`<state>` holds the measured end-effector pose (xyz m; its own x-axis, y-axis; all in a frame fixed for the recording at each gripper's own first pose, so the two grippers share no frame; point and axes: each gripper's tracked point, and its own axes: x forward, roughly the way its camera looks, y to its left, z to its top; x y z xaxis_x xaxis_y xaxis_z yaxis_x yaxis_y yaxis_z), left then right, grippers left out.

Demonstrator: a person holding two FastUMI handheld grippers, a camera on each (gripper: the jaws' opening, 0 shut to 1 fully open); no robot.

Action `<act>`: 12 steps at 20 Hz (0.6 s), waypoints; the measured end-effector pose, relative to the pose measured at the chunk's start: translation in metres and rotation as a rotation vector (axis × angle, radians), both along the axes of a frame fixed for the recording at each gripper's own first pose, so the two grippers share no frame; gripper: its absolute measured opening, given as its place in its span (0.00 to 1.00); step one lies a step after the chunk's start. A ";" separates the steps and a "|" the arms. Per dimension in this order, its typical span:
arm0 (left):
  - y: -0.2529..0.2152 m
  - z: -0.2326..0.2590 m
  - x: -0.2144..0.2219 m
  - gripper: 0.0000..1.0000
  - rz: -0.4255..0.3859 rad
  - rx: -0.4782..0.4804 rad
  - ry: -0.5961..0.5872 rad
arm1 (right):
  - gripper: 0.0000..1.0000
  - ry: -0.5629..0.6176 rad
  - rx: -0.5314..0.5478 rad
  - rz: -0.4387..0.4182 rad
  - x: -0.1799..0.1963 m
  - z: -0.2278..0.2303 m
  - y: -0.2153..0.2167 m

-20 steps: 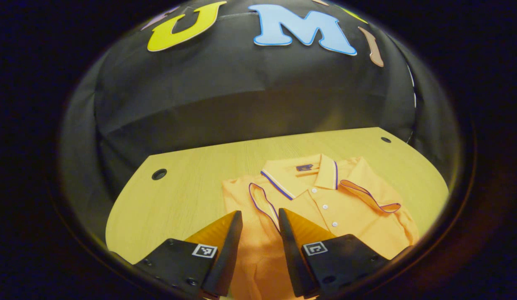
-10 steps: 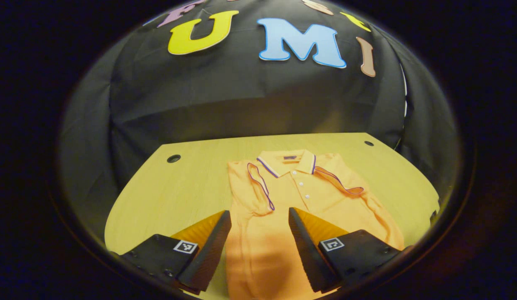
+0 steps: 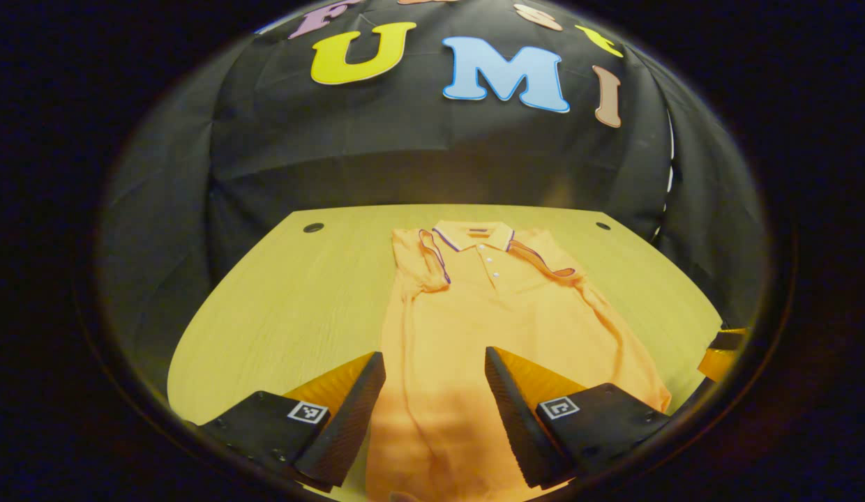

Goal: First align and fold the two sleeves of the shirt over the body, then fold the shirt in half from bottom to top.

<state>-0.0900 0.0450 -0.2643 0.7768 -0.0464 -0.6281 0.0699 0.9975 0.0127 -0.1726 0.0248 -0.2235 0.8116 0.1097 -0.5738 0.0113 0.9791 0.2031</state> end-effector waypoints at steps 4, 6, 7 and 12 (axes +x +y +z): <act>0.006 -0.009 -0.046 0.94 0.009 -0.003 0.022 | 0.91 0.046 -0.018 0.033 -0.022 -0.021 0.005; 0.010 -0.014 -0.067 0.95 0.007 0.005 0.025 | 0.91 0.066 -0.027 0.044 -0.031 -0.032 0.007; 0.012 -0.017 -0.078 0.95 0.007 0.005 0.030 | 0.91 0.080 -0.030 0.049 -0.036 -0.038 0.007; 0.028 -0.027 -0.132 0.95 0.031 0.006 0.063 | 0.93 0.124 -0.035 0.088 -0.055 -0.059 0.016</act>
